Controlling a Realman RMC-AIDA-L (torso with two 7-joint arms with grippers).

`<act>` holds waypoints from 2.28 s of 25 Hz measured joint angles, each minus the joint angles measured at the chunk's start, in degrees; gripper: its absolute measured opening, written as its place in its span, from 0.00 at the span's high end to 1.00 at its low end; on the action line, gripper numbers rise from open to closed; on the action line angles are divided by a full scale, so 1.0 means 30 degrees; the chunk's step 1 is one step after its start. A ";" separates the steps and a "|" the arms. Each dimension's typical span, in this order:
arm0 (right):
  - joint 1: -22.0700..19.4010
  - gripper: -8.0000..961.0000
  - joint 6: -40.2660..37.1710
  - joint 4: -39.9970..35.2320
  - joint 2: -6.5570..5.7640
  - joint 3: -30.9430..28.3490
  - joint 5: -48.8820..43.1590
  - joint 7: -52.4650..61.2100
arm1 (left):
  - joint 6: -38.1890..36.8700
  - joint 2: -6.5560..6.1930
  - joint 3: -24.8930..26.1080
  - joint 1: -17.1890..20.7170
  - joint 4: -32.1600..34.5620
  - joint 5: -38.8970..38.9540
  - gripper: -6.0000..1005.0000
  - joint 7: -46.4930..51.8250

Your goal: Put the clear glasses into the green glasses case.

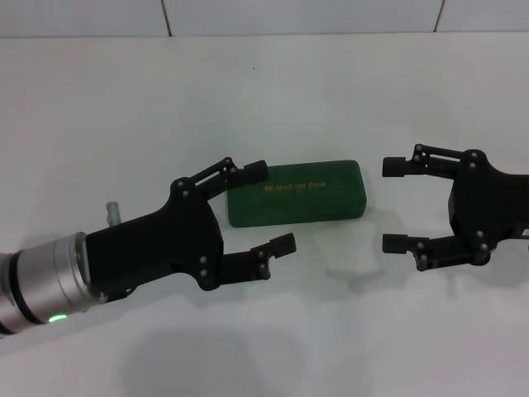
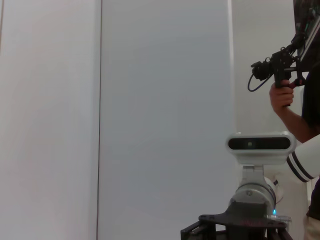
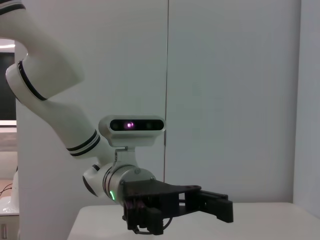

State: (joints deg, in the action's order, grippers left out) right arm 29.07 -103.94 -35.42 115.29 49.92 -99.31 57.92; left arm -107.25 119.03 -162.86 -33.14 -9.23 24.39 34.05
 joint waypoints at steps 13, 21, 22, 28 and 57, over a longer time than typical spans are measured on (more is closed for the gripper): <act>-0.0140 0.08 0.0027 0.0002 0.0035 0.0001 -0.0005 -0.0174 | -0.0020 0.0050 0.0000 0.0090 0.0000 0.0006 0.12 -0.0168; -0.0131 0.08 0.0039 -0.0001 0.0036 0.0000 -0.0002 -0.0176 | -0.0021 0.0050 0.0000 0.0091 0.0000 0.0001 0.12 -0.0297; -0.0128 0.08 0.0072 -0.0002 0.0035 0.0001 -0.0003 -0.0176 | -0.0021 0.0052 0.0000 0.0090 0.0000 -0.0001 0.12 -0.0368; -0.0168 0.08 0.0175 -0.0059 0.0033 0.0000 -0.0002 -0.0176 | -0.0021 0.0080 -0.0001 0.0089 -0.0001 -0.0013 0.12 -0.0448; -0.0153 0.08 0.0580 -0.0049 0.0026 0.0000 -0.0034 -0.1166 | 0.0393 0.0168 0.0000 0.0211 0.0089 0.0153 0.12 -0.0525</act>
State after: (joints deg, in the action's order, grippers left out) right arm 28.62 -102.20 -35.57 115.37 49.92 -99.41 54.42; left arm -106.08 119.54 -162.86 -32.51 -8.96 24.84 32.48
